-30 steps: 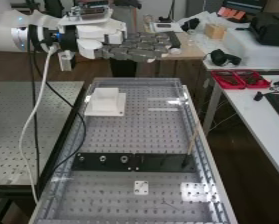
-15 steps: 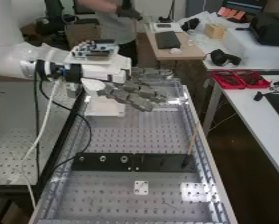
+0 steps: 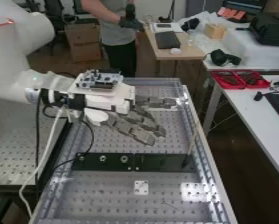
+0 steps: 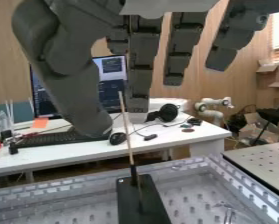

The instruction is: Grab the paper clip and place it in the clear container

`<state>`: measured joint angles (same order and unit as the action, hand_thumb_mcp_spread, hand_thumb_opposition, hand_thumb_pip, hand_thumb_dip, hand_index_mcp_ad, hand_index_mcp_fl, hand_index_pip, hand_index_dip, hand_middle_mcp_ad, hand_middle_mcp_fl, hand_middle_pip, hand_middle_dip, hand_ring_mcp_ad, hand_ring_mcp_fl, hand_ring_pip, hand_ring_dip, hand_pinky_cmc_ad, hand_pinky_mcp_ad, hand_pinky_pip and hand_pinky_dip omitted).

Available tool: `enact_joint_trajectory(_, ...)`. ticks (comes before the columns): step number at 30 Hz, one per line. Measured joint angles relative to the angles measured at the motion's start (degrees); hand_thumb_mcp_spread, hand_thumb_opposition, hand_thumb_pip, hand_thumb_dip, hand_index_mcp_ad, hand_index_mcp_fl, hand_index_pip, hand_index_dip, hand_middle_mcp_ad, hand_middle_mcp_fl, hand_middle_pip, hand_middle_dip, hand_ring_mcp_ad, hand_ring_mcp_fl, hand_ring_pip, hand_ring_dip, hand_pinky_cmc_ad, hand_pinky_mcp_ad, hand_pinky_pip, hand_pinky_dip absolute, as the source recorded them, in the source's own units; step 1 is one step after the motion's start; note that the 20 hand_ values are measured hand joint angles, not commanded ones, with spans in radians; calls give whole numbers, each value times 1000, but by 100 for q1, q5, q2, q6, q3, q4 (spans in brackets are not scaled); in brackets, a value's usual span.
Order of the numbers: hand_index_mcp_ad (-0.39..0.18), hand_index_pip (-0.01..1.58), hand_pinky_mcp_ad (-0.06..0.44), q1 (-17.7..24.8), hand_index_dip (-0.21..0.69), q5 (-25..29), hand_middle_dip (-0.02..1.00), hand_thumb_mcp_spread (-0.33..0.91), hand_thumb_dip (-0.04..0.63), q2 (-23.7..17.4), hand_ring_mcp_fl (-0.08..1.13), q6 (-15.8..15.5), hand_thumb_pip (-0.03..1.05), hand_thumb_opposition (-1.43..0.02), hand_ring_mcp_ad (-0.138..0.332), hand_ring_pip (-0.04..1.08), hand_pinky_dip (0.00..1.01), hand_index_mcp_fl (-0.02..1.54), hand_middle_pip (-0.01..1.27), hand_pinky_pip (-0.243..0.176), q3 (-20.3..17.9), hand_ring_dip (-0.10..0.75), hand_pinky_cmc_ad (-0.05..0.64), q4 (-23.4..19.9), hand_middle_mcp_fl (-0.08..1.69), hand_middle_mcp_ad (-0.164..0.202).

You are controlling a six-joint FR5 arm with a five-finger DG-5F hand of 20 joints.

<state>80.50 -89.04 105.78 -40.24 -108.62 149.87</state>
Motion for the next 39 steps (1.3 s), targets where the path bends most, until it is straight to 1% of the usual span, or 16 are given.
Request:
enact_joint_trajectory(3,-66,101,229,-96,-173,-58,541,508,291,152,311,-7,696,-822,38,86,208,59,295,-10,36,290,262,-106,600,-87)
enact_joint_trajectory(4,-70,101,229,-138,-173,-82,543,508,300,220,328,3,696,-822,37,86,209,59,330,0,57,302,262,-153,599,-87)
enact_joint_trajectory(6,-66,103,229,-199,-173,-118,541,506,302,314,349,16,696,-817,37,87,211,59,363,5,92,339,283,-208,595,-87)
enact_joint_trajectory(7,-65,101,229,-233,-173,-143,555,506,302,364,344,22,696,-834,38,86,204,59,389,2,112,337,278,-236,593,-87)
enact_joint_trajectory(11,-87,101,229,-389,-173,-293,559,527,302,553,379,38,696,-831,37,84,190,59,468,10,204,367,297,-358,593,-86)
enact_joint_trajectory(16,-87,103,229,-536,-173,-491,574,522,298,732,389,33,693,-836,37,99,195,75,492,21,340,396,295,-366,595,-84)
enact_joint_trajectory(17,-89,103,229,-570,-173,-547,574,522,298,780,393,29,693,-836,37,103,195,84,492,21,378,417,295,-362,595,-87)
enact_joint_trajectory(19,-91,103,229,-621,-173,-635,574,524,298,846,393,20,686,-833,35,99,195,86,492,17,430,415,311,-364,593,-87)
enact_joint_trajectory(27,-112,103,229,-902,-173,-1094,574,543,298,1161,393,4,688,-845,35,99,195,86,494,17,624,417,312,-519,609,-87)
enact_joint_trajectory(28,-112,103,229,-943,-173,-1153,574,545,298,1198,393,9,688,-845,35,96,195,86,494,17,645,421,328,-560,625,-87)
enact_joint_trajectory(32,-113,103,227,-1071,-173,-1342,592,585,298,1332,407,17,688,-852,35,91,195,86,571,17,736,436,333,-602,661,-87)
enact_joint_trajectory(34,-113,103,227,-1109,-173,-1412,607,597,298,1378,405,15,688,-869,35,99,195,86,571,17,764,447,330,-614,660,-87)
enact_joint_trajectory(36,-115,103,229,-1143,-173,-1475,634,620,298,1419,408,12,688,-876,33,94,195,86,588,17,783,456,349,-630,654,-89)
enact_joint_trajectory(37,-120,101,227,-1163,-173,-1512,641,618,298,1445,408,11,688,-883,33,96,195,86,602,17,795,456,346,-632,670,-89)
enact_joint_trajectory(38,-122,101,227,-1182,-173,-1547,658,613,298,1472,410,7,684,-880,33,110,195,86,616,21,812,469,361,-629,670,-89)
enact_joint_trajectory(39,-122,101,229,-1192,-173,-1566,654,620,298,1485,410,4,688,-880,33,112,195,86,620,21,821,469,367,-624,675,-99)
